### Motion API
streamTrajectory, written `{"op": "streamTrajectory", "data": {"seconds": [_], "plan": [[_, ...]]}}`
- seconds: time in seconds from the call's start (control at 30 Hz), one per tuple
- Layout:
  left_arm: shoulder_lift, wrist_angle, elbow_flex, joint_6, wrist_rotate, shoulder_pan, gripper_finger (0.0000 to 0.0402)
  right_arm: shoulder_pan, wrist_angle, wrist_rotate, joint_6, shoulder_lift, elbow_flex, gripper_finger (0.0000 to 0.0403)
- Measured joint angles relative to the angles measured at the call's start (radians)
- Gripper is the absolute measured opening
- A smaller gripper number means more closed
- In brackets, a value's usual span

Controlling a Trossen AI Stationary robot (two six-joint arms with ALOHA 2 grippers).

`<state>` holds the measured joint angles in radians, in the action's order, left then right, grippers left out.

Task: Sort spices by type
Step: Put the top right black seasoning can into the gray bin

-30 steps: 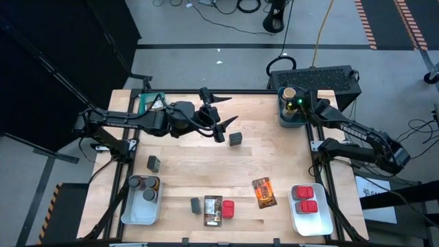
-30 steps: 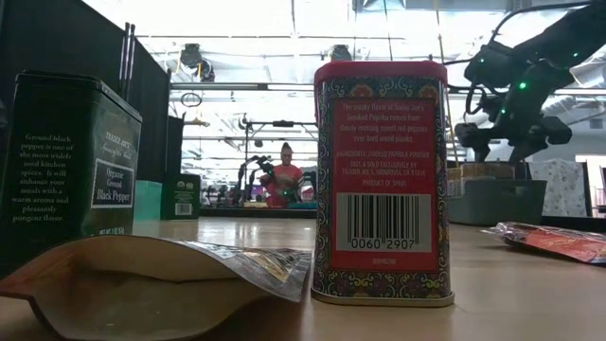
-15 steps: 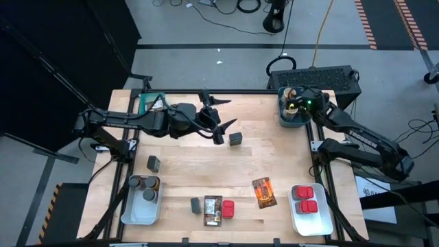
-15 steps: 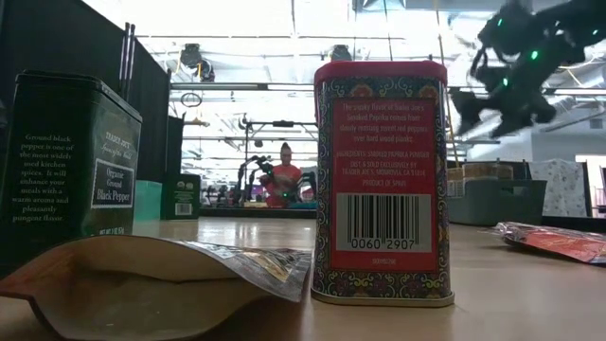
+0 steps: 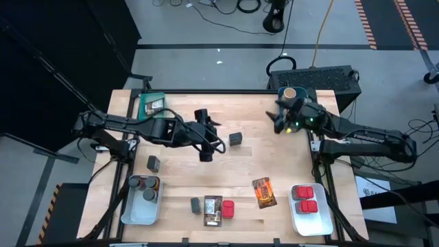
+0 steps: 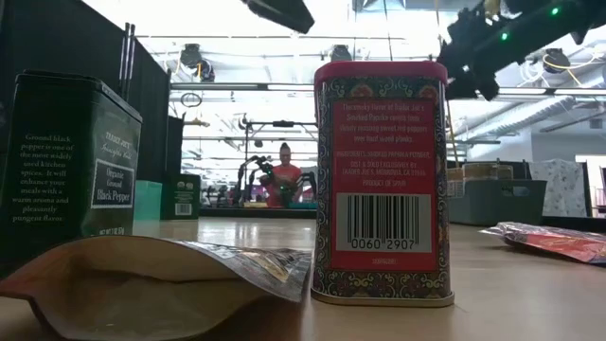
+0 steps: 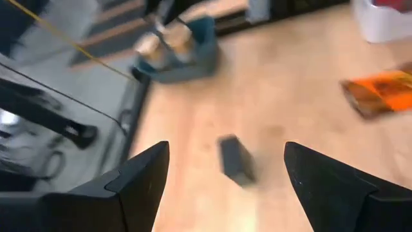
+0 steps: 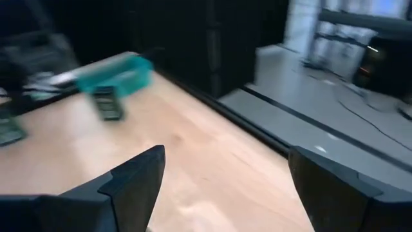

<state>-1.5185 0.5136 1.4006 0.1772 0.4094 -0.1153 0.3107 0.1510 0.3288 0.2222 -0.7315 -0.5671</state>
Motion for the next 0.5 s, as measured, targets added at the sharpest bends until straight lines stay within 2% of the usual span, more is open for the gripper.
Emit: {"op": "streamTrajectory", "data": {"seconds": [0.07, 0.17, 0.23, 0.37, 0.5], "plan": [[0.0, 0.016, -0.007, -0.015, -0.059, -0.003, 0.0306, -0.058, -0.029, 0.001, -0.015, 0.0, 0.0, 0.0312], [0.0, -0.006, -0.046, 0.016, -0.221, 0.004, 0.0306, -0.145, -0.027, 0.005, -0.051, 0.0, 0.0, 0.0312], [0.0, -0.082, -0.091, 0.042, -0.308, 0.015, 0.0306, -0.192, 0.008, 0.007, -0.062, 0.0, 0.0, 0.0312], [0.0, -0.319, -0.206, 0.042, -0.331, 0.064, 0.0306, -0.244, 0.03, 0.077, -0.052, -0.005, 0.0, 0.0312], [-0.012, -0.512, -0.291, 0.011, -0.337, 0.121, 0.0306, -0.25, 0.025, 0.122, -0.087, -0.003, 0.0, 0.0312]]}}
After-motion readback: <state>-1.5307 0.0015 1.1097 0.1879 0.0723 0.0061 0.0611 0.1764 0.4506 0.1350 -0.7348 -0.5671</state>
